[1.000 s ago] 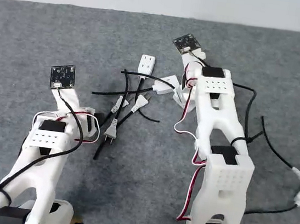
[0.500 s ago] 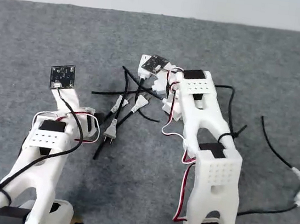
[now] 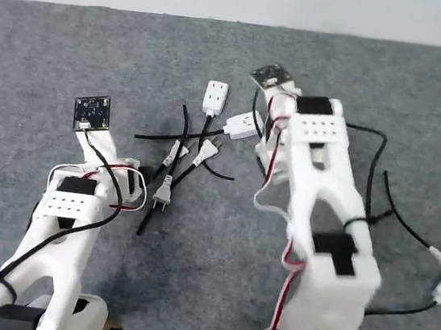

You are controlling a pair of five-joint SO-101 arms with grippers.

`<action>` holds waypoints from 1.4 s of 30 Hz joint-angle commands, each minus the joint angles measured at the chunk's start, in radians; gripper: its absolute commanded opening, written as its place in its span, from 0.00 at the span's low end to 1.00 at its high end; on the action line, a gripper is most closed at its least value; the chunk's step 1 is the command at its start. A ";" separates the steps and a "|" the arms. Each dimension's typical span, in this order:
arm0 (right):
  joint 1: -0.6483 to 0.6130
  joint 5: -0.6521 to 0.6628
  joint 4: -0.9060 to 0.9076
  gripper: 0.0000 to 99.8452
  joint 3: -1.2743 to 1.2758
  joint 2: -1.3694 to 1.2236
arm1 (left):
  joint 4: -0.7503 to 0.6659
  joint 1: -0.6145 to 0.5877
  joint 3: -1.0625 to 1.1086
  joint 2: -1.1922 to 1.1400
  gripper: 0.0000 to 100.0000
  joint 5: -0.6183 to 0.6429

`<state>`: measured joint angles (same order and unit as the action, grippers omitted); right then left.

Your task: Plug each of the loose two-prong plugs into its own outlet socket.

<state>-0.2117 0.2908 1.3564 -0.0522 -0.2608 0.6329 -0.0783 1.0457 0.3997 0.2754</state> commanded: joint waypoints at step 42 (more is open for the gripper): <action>0.171 -0.267 -0.271 0.00 0.905 0.977 | 0.083 0.582 -0.133 0.043 0.16 0.227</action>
<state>-0.1105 0.0054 1.1722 0.7733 0.6045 0.7112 0.3989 1.0273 0.5056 0.4166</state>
